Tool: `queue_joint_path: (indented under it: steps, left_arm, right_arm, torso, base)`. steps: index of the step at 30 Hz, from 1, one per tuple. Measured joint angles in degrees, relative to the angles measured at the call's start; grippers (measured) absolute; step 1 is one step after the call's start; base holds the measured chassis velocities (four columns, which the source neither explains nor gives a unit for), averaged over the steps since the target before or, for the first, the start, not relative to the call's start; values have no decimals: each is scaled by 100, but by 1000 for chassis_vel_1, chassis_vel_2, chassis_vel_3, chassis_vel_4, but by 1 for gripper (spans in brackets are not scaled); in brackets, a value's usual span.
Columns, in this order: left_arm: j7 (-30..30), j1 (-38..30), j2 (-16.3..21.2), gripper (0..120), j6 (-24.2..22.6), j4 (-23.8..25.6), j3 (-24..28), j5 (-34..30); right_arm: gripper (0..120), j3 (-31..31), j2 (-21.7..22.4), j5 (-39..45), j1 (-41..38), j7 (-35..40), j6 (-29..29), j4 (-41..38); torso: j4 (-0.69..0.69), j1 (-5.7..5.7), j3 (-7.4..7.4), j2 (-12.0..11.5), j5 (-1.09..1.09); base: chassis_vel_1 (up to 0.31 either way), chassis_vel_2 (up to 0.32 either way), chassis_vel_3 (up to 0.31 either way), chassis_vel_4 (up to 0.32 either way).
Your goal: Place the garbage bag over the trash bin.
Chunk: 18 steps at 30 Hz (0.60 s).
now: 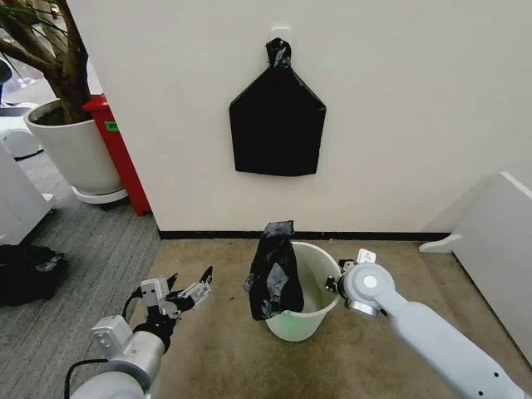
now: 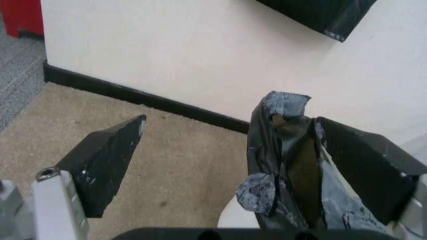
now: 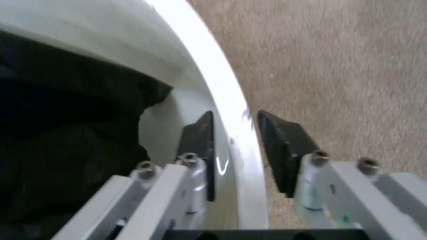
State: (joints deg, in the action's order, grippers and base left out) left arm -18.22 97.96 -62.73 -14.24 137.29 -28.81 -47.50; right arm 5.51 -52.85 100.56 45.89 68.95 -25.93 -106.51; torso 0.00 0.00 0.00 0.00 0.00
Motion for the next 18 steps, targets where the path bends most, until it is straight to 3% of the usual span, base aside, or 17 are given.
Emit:
queue_joint_path:
  steps: [10,18]
  left_arm:
    - [5,-22,54,100,3,0,21,-10]
    - [-70,-457,514,100,-27,-189,110,-226]
  right_arm:
    - [60,-237,135,-183,-120,-46,-21,-315]
    - [88,-488,362,-450,70,-238,-74,-1211]
  torso:
    - [1,0,0,0,1]
    - [1,1,0,0,-1]
  base:
    - [0,0,0,0]
    - [0,0,0,0]
